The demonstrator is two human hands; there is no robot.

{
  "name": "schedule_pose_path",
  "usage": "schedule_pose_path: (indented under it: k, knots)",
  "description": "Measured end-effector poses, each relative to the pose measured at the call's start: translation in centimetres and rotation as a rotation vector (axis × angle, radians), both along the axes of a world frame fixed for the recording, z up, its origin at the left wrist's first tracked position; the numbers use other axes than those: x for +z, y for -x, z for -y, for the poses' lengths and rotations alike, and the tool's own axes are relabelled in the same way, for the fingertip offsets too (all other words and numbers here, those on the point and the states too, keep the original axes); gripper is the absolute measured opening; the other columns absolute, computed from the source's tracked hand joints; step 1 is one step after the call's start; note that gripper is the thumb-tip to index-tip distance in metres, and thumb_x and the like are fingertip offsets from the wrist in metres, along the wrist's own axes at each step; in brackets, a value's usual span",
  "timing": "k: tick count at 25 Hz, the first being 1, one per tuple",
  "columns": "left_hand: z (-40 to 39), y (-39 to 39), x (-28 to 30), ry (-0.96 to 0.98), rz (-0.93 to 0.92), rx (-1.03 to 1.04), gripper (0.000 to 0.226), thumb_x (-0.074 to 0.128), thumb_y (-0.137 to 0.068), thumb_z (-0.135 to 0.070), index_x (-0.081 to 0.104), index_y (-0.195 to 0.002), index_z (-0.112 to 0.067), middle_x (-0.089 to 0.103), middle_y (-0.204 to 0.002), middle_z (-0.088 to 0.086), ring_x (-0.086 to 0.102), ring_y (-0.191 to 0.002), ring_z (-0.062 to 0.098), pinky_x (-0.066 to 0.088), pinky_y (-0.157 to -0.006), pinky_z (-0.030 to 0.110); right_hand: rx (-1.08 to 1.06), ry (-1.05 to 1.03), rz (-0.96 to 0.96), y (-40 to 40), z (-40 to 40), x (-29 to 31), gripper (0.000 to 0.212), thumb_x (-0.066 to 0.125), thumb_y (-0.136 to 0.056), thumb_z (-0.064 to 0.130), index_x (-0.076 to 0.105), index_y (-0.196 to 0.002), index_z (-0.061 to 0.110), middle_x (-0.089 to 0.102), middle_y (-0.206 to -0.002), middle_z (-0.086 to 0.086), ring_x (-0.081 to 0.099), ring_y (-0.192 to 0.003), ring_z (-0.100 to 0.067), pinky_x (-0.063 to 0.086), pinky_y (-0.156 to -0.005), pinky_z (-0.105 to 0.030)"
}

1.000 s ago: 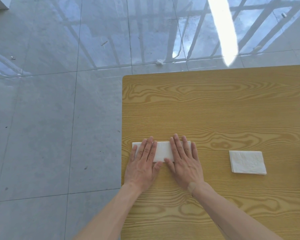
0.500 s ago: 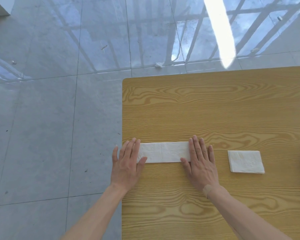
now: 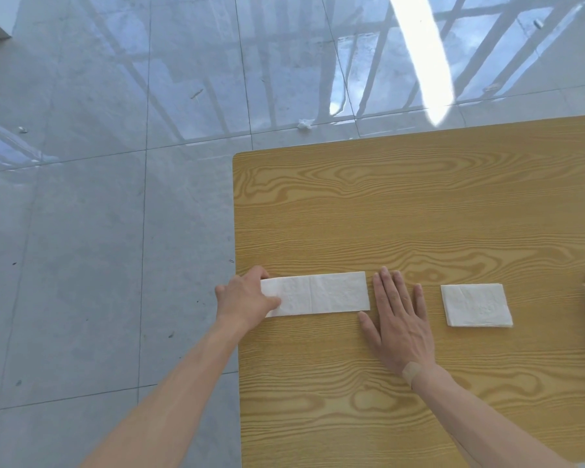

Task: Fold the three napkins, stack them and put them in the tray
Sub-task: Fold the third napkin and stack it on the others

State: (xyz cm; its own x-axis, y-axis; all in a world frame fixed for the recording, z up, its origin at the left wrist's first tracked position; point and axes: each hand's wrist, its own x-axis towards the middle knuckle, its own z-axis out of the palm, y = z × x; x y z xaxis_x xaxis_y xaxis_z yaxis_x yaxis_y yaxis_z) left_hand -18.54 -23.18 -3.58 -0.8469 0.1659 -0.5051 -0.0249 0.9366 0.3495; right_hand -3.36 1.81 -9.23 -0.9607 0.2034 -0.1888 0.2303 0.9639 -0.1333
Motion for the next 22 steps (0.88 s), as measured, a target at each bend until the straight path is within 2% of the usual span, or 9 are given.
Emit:
schedule_pose_path:
  k: [2, 4, 7, 10, 14, 18, 22]
  knots:
    - [0.5, 0.1, 0.2, -0.123, 0.067, 0.118, 0.018, 0.071, -0.076, -0.032, 0.056, -0.085, -0.026, 0.062, -0.077, -0.008, 0.059, -0.077, 0.017, 0.041, -0.071, 0.034, -0.013, 0.004, -0.010, 0.0, 0.0, 0.0, 0.076, 0.027, -0.096, 0.057, 0.006, -0.156, 0.017, 0.005, -0.166, 0.000, 0.001, -0.152, -0.021, 0.008, -0.121, -0.054]
    - [1.1, 0.1, 0.8, -0.274, 0.118, 0.256, 0.013, 0.071, -0.079, -0.026, 0.059, -0.080, -0.021, 0.060, -0.073, -0.006, 0.057, -0.067, 0.015, 0.044, -0.059, 0.028, -0.027, 0.012, -0.021, 0.0, 0.2, 0.1, 0.076, 0.030, -0.095, 0.057, 0.006, -0.156, 0.019, 0.007, -0.166, 0.002, 0.001, -0.152, -0.023, 0.008, -0.121, -0.055]
    - [0.8, 0.0, 1.9, -0.415, 0.119, 0.389, 0.010, 0.069, -0.080, -0.025, 0.063, -0.083, -0.018, 0.066, -0.080, 0.003, 0.057, -0.066, 0.015, 0.046, -0.060, 0.031, -0.039, 0.022, -0.019, -0.1, 0.2, 0.2, 0.077, 0.032, -0.093, 0.058, 0.006, -0.156, 0.021, 0.007, -0.166, 0.003, 0.000, -0.152, -0.023, 0.010, -0.121, -0.055]
    - [-1.1, -0.4, 3.2, -0.511, 0.113, 0.433, 0.010, 0.070, -0.077, -0.025, 0.063, -0.081, -0.020, 0.066, -0.076, -0.002, 0.057, -0.060, 0.011, 0.047, -0.057, 0.031, -0.046, 0.032, -0.014, 0.0, 0.2, 0.2, 0.078, 0.030, -0.093, 0.059, 0.006, -0.156, 0.021, 0.006, -0.166, 0.004, -0.001, -0.152, -0.021, 0.010, -0.121, -0.055]
    - [-4.9, -1.8, 3.9, -0.522, 0.110, 0.388, 0.012, 0.070, -0.075, -0.023, 0.058, -0.078, -0.021, 0.058, -0.068, -0.010, 0.054, -0.058, 0.007, 0.047, -0.057, 0.026, -0.054, 0.058, -0.022, -0.1, 0.2, 0.3, 0.078, 0.031, -0.093, 0.059, 0.008, -0.156, 0.022, 0.006, -0.165, 0.005, -0.001, -0.152, -0.021, 0.009, -0.121, -0.054]
    - [-8.7, -3.0, 3.1, -0.514, 0.127, 0.361, 0.013, 0.069, -0.076, -0.024, 0.056, -0.080, -0.022, 0.058, -0.071, -0.011, 0.053, -0.060, 0.005, 0.043, -0.054, 0.020, -0.058, 0.074, -0.031, 0.0, 0.0, 0.3, 0.078, 0.032, -0.092, 0.059, 0.010, -0.156, 0.021, 0.007, -0.165, 0.006, -0.001, -0.152, -0.021, 0.007, -0.121, -0.053]
    - [-11.1, -3.7, 1.9, -0.472, 0.167, 0.337, 0.014, 0.069, -0.076, -0.024, 0.056, -0.082, -0.023, 0.057, -0.072, -0.013, 0.050, -0.052, -0.005, 0.041, -0.048, 0.012, -0.049, 0.069, -0.045, 0.0, -0.1, 0.2, 0.078, 0.034, -0.093, 0.059, 0.012, -0.156, 0.020, 0.008, -0.165, 0.005, 0.001, -0.152, -0.021, 0.007, -0.121, -0.053]
